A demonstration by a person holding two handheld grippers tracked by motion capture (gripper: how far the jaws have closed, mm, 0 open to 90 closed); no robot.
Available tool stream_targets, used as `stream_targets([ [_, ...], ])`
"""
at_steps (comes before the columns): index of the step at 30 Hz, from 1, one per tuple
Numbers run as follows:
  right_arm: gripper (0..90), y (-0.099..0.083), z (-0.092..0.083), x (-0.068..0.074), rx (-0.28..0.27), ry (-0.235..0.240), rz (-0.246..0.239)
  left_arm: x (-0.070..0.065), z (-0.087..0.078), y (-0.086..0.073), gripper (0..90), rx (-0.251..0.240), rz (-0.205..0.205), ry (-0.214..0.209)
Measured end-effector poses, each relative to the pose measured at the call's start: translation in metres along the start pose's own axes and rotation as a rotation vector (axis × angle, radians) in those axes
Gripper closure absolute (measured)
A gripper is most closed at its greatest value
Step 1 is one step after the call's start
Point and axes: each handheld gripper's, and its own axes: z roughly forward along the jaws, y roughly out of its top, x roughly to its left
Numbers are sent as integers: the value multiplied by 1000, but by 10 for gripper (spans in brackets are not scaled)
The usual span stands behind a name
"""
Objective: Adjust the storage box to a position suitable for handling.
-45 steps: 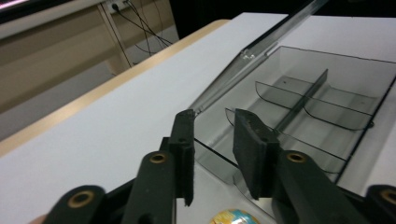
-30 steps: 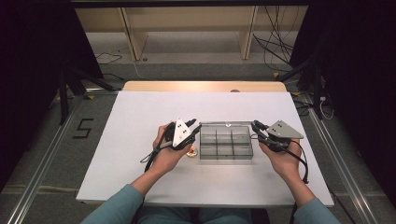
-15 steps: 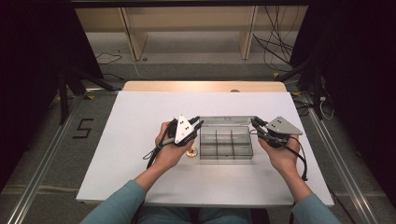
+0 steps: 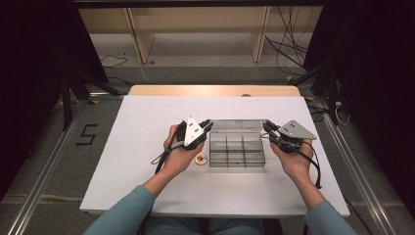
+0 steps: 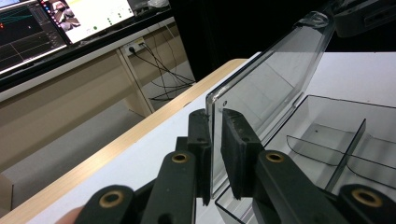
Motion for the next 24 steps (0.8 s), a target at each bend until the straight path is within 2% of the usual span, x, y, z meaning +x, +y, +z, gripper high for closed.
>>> stream_targets([
  [24,819,3,7,-3,-5,-8,27,6,6,4,806,16,-20,-1],
])
